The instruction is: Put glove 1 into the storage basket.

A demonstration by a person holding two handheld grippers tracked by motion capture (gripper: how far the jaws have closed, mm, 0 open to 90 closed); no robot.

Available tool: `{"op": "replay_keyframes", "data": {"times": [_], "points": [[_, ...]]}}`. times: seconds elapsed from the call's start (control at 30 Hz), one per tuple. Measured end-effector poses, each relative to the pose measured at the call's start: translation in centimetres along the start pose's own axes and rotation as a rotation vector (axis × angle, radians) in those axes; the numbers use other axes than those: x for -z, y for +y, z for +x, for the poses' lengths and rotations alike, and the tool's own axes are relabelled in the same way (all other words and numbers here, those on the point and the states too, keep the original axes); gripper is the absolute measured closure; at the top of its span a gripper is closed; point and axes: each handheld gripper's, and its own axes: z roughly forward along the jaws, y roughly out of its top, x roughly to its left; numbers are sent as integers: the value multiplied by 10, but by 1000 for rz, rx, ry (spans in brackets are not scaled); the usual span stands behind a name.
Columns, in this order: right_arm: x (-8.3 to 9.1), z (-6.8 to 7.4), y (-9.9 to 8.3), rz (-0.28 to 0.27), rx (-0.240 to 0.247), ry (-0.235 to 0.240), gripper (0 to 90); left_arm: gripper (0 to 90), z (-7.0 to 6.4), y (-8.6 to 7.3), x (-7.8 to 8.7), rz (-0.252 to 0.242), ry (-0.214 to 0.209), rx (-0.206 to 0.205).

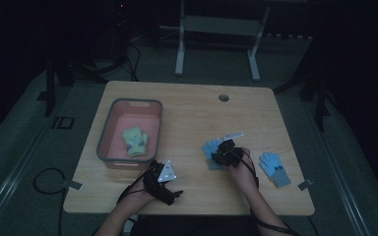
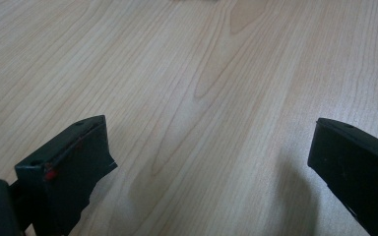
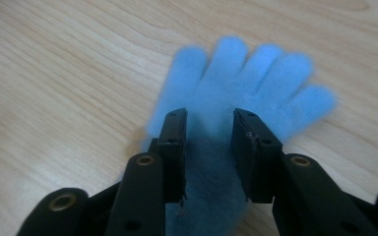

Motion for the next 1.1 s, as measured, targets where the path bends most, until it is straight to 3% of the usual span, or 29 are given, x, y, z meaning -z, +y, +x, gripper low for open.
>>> {"op": "replay_keyframes", "data": {"times": [0.17,0.4,0.53,0.57,0.73,1.1], "points": [[22,-9,1,-44,40,23,616,25,0,0,0,0,0,1],[54,-37,-8,-76,95,48,605,25,0,0,0,2,1,-3],[64,-51,-15,-82,85,43,610,25,-1,0,-1,1,1,1],[72,-62,-22,-89,75,46,617,25,-1,0,-1,3,3,-2],[86,-87,-39,-96,75,35,629,25,-1,0,-1,-1,3,3],[115,-135,-84,-81,46,17,625,25,-1,0,-1,6,4,-2]]}}
